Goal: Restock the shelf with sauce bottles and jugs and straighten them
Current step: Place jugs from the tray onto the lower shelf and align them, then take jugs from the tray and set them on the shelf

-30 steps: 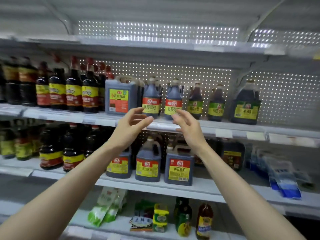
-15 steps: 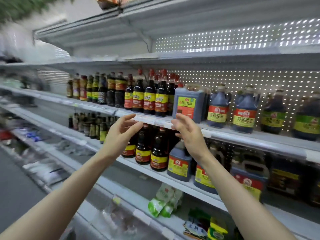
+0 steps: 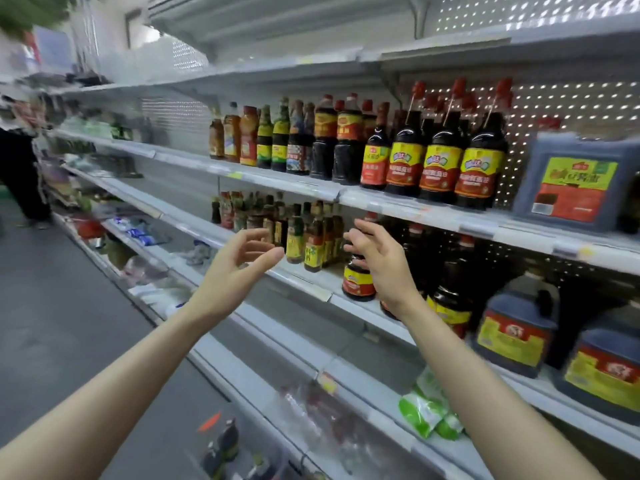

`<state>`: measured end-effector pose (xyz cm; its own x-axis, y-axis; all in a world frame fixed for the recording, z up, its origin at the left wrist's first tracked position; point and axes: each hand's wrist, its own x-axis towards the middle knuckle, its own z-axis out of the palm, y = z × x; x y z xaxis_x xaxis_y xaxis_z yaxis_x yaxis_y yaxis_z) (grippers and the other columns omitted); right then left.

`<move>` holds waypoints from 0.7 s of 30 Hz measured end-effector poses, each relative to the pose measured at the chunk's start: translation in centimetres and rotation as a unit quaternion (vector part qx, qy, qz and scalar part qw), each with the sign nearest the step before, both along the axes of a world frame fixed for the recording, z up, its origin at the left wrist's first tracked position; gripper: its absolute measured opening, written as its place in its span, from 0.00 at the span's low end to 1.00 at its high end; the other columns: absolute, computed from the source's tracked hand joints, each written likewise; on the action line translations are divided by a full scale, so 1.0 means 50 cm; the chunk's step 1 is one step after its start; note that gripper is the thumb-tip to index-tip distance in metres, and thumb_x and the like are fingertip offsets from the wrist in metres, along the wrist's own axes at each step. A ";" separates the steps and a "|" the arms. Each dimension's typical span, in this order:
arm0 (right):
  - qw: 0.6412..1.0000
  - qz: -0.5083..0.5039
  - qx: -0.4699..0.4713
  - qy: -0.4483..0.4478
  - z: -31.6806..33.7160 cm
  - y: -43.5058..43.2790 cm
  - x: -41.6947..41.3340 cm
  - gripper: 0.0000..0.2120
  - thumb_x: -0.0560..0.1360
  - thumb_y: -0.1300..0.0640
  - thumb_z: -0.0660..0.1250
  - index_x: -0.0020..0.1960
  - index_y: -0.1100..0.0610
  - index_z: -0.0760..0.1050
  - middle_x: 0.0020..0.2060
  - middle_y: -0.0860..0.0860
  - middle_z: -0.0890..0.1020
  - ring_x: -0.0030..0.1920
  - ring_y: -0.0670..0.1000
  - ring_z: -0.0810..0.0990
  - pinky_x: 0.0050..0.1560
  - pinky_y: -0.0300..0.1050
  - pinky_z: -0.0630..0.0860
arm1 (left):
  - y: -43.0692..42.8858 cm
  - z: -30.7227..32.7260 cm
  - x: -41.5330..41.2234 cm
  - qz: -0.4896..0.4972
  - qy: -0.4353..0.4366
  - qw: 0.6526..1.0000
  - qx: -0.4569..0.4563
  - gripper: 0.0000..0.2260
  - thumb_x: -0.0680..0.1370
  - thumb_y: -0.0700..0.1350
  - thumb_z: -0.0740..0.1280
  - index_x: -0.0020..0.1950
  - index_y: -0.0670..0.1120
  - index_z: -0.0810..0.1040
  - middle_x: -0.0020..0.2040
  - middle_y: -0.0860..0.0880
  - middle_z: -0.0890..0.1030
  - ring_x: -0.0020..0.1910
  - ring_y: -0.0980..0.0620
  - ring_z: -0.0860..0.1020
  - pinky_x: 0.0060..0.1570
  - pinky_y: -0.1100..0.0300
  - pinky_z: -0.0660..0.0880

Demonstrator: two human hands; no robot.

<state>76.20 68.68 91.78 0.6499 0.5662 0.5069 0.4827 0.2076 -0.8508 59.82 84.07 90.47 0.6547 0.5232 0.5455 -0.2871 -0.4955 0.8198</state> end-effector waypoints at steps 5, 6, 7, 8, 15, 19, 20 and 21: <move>0.999 -0.015 -0.026 0.035 -0.083 0.230 -0.001 0.15 0.77 0.49 0.66 0.62 0.49 0.71 0.52 0.43 0.80 0.56 0.47 0.79 0.55 0.43 0.76 | 0.238 -0.068 0.017 -0.013 0.041 0.998 -0.038 0.22 0.70 0.58 0.73 0.61 0.52 0.74 0.49 0.57 0.80 0.47 0.66 0.78 0.47 0.69 0.72; 0.998 -0.016 -0.038 0.045 -0.107 0.267 0.001 0.17 0.75 0.46 0.66 0.62 0.48 0.71 0.52 0.42 0.80 0.57 0.47 0.79 0.55 0.43 0.76 | 0.274 -0.091 0.025 -0.018 0.049 0.997 -0.055 0.22 0.70 0.56 0.72 0.60 0.51 0.74 0.49 0.57 0.79 0.46 0.66 0.78 0.48 0.67 0.72; 0.997 -0.022 -0.048 0.056 -0.132 0.300 0.005 0.19 0.73 0.44 0.66 0.61 0.49 0.71 0.52 0.42 0.80 0.57 0.47 0.79 0.56 0.44 0.76 | 0.307 -0.116 0.032 -0.021 0.061 0.996 -0.069 0.22 0.69 0.56 0.70 0.61 0.50 0.74 0.49 0.56 0.79 0.47 0.64 0.78 0.49 0.65 0.71; 0.996 -0.030 -0.057 0.067 -0.158 0.331 0.010 0.19 0.73 0.45 0.66 0.61 0.49 0.71 0.52 0.43 0.80 0.57 0.48 0.79 0.57 0.45 0.76 | 0.340 -0.142 0.039 -0.021 0.074 0.994 -0.079 0.24 0.69 0.56 0.71 0.62 0.49 0.74 0.49 0.56 0.78 0.48 0.62 0.78 0.50 0.63 0.71; 0.977 -0.052 -0.125 0.165 -0.395 0.509 0.064 0.16 0.77 0.52 0.67 0.63 0.55 0.72 0.50 0.50 0.80 0.51 0.47 0.79 0.57 0.44 0.74 | 0.539 -0.368 0.117 -0.038 0.182 0.971 -0.148 0.25 0.65 0.62 0.72 0.58 0.53 0.75 0.53 0.51 0.80 0.53 0.55 0.79 0.56 0.56 0.74; 0.960 -0.069 -0.159 0.219 -0.552 0.597 0.108 0.13 0.78 0.53 0.66 0.61 0.53 0.72 0.50 0.49 0.81 0.48 0.43 0.79 0.51 0.35 0.75 | 0.627 -0.517 0.172 -0.052 0.252 0.950 -0.178 0.29 0.65 0.61 0.71 0.61 0.48 0.75 0.53 0.49 0.80 0.52 0.55 0.78 0.51 0.60 0.74; 0.955 -0.073 -0.164 0.235 -0.596 0.620 0.121 0.14 0.78 0.54 0.66 0.62 0.54 0.72 0.51 0.50 0.81 0.47 0.42 0.79 0.48 0.32 0.74 | 0.650 -0.560 0.188 -0.054 0.269 0.943 -0.188 0.25 0.68 0.58 0.72 0.60 0.47 0.75 0.53 0.47 0.80 0.52 0.53 0.78 0.51 0.59 0.74; 0.949 -0.079 -0.175 0.251 -0.644 0.643 0.132 0.14 0.78 0.54 0.66 0.62 0.56 0.73 0.51 0.51 0.81 0.47 0.43 0.79 0.47 0.30 0.73 | 0.674 -0.605 0.203 -0.056 0.289 0.935 -0.197 0.21 0.72 0.55 0.72 0.60 0.47 0.75 0.52 0.46 0.80 0.52 0.52 0.79 0.52 0.58 0.75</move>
